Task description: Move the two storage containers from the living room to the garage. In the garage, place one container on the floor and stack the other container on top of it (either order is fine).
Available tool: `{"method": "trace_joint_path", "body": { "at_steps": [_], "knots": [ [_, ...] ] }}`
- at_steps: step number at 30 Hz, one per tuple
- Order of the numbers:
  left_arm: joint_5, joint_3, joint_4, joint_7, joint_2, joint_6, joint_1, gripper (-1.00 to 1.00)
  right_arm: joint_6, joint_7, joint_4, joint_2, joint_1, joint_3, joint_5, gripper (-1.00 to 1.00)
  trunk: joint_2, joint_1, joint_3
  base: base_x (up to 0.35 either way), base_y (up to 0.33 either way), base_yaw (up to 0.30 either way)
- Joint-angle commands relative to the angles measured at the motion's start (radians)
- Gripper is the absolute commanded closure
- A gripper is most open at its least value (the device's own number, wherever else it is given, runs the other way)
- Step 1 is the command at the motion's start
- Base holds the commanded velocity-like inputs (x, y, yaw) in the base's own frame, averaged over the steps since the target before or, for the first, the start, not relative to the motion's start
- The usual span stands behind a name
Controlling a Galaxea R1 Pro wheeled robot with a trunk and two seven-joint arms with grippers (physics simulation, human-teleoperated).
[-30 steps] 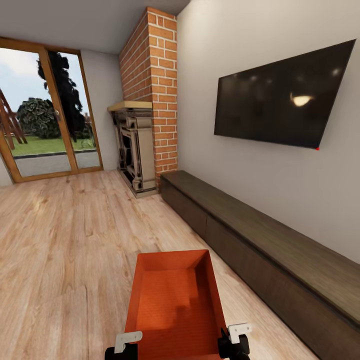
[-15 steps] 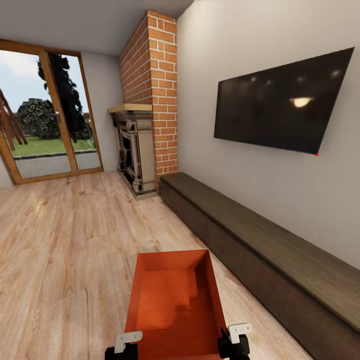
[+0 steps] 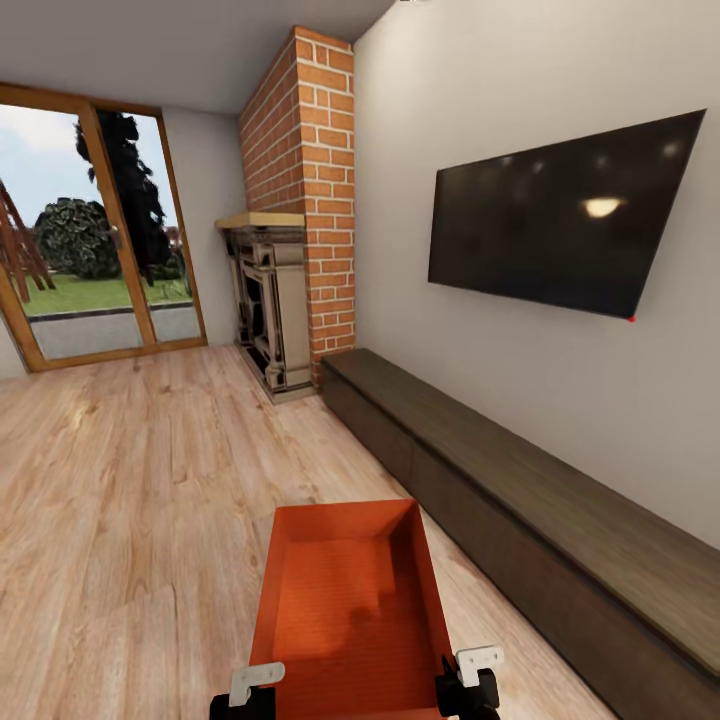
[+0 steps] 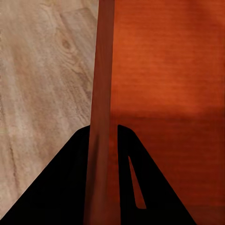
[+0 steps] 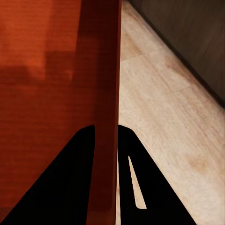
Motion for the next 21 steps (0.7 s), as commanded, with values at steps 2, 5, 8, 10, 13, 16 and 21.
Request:
{"method": "trace_joint_path", "body": {
  "at_steps": [2, 5, 8, 10, 13, 16, 21],
  "knots": [
    [-0.007, -0.008, -0.002, 0.010, 0.001, -0.001, -0.001, 1.00, -0.003, -0.015, 0.002, -0.001, -0.001, -0.005, -0.012, 1.00, 0.014, -0.008, 0.005, 0.000, 0.000, 0.000],
    [-0.007, -0.008, -0.002, 0.010, 0.001, -0.001, -0.001, 1.00, -0.003, -0.015, 0.001, -0.001, -0.001, -0.005, -0.012, 1.00, 0.035, -0.019, 0.015, 0.000, 0.000, 0.000],
    [-0.007, -0.008, -0.002, 0.010, 0.001, -0.001, -0.001, 1.00, -0.003, -0.015, 0.001, -0.001, -0.001, -0.005, -0.012, 1.00, 0.056, -0.031, 0.024, 0.000, 0.000, 0.000],
    [-0.007, -0.008, -0.002, 0.010, 0.001, -0.001, -0.001, 1.00, -0.003, -0.015, 0.001, -0.001, -0.001, -0.005, -0.012, 1.00, 0.070, -0.039, 0.030, 0.000, 0.000, 0.000],
    [-0.007, -0.008, -0.002, 0.010, 0.001, -0.001, -0.001, 1.00, -0.004, -0.015, 0.002, 0.000, -0.001, -0.005, -0.012, 1.00, 0.091, -0.050, 0.040, 0.000, 0.000, 0.000],
    [-0.008, -0.008, -0.002, 0.010, 0.001, -0.001, -0.001, 1.00, -0.004, -0.015, 0.002, -0.001, -0.001, -0.005, -0.012, 1.00, 0.112, -0.062, 0.049, 0.000, 0.000, 0.000],
    [-0.007, -0.008, -0.002, 0.010, 0.001, -0.001, -0.001, 1.00, -0.004, -0.015, 0.004, 0.000, -0.001, -0.005, -0.012, 1.00, 0.147, -0.081, 0.065, 0.000, 0.000, 0.000]
  ]
}}
